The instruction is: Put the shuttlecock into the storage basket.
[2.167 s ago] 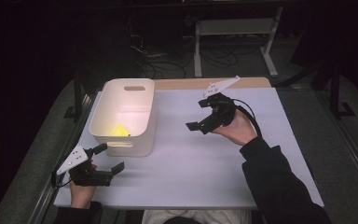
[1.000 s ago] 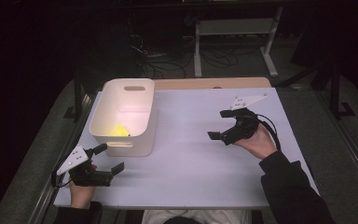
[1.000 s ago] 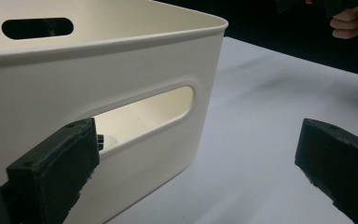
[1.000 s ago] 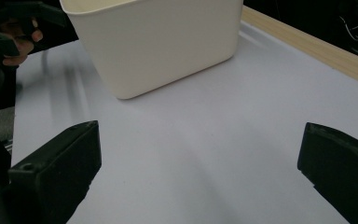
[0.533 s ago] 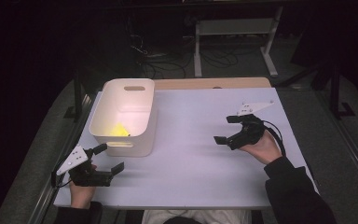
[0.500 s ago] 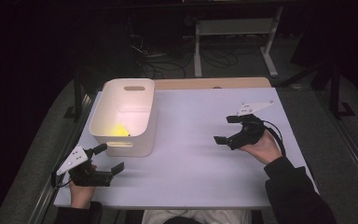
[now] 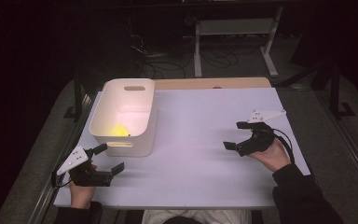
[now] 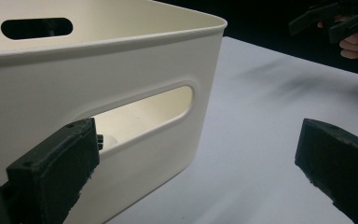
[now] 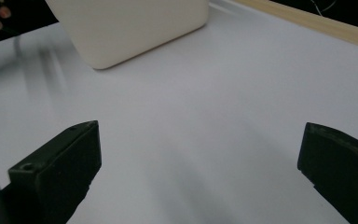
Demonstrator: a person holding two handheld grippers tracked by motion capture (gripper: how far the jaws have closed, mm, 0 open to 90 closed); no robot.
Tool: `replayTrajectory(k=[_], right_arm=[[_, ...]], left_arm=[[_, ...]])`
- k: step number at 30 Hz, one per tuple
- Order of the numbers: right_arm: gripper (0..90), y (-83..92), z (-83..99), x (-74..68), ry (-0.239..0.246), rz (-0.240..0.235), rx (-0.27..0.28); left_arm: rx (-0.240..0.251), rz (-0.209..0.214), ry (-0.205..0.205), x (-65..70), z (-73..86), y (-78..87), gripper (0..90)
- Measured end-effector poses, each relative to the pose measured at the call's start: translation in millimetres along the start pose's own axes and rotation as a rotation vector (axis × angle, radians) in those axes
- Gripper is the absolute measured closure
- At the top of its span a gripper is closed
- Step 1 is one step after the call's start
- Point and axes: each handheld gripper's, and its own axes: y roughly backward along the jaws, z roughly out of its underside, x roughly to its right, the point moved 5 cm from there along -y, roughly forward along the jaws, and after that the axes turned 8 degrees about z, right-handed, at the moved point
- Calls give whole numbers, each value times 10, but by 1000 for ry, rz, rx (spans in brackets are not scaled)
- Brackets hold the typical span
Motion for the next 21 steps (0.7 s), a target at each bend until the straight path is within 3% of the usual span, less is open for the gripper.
replayTrajectory(k=[21], right_arm=[[0,258,389,122,-48,65,49]], left_arm=[[-5,-3,-1,-2,3,2,0]])
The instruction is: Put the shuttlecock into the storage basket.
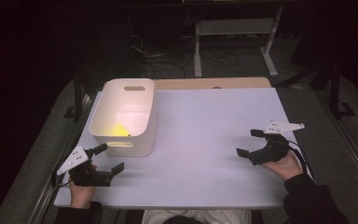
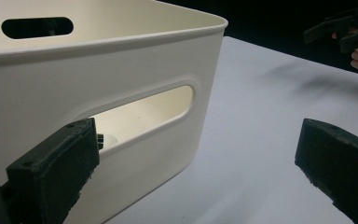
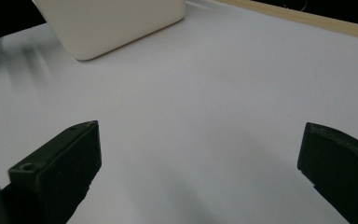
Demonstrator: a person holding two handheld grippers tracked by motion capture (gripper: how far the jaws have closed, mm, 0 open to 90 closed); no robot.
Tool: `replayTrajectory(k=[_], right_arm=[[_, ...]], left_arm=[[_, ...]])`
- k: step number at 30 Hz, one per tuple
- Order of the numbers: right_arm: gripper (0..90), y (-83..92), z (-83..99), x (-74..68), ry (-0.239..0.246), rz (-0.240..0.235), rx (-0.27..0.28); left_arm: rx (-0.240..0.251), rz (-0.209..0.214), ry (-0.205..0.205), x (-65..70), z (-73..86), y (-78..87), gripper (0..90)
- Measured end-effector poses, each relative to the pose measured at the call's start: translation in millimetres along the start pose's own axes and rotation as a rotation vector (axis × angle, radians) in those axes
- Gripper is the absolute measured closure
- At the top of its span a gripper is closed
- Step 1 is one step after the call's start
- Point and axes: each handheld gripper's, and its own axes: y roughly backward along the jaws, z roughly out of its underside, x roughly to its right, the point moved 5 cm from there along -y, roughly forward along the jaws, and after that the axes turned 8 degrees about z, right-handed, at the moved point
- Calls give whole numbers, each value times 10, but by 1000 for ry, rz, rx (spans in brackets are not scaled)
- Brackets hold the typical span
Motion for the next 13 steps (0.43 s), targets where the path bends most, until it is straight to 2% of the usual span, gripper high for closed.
replayTrajectory(k=[13], right_arm=[[0,19,191,33,-7,35,-34]], left_arm=[[3,2,1,2,-2,0,0]])
